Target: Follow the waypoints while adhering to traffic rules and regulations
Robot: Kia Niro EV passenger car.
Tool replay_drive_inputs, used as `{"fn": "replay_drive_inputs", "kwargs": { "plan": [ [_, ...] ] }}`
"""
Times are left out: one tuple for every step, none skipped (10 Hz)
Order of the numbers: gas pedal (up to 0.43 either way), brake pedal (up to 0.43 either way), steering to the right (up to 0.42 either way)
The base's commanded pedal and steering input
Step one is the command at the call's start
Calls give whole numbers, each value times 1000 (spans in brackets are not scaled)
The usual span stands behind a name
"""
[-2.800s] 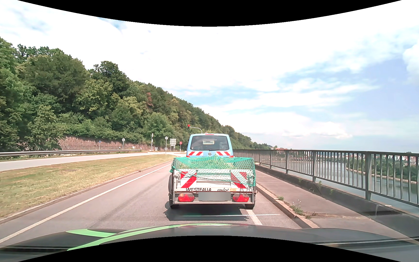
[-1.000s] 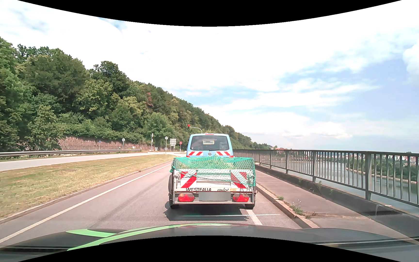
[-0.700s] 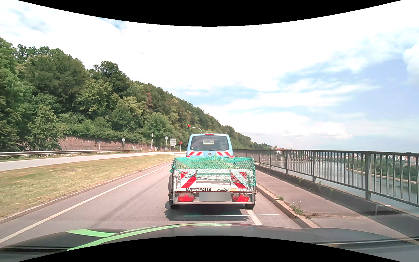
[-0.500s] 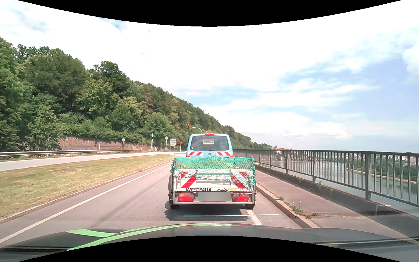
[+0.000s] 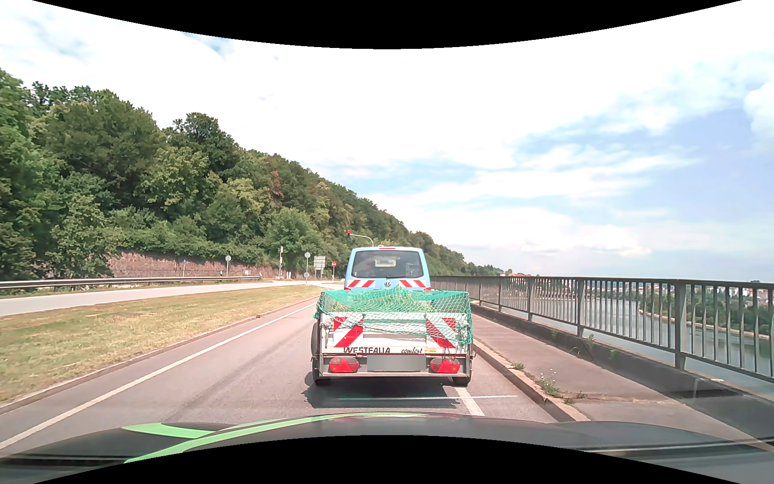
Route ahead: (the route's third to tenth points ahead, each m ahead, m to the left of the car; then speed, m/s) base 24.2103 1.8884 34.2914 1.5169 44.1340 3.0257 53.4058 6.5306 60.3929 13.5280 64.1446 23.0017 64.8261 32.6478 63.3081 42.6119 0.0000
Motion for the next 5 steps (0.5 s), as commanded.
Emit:
{"fn": "replay_drive_inputs", "kwargs": {
  "plan": [
    [0,287,-3],
    [0,287,-3],
    [0,287,-3],
    [0,287,-3],
    [0,287,-3]
  ]
}}
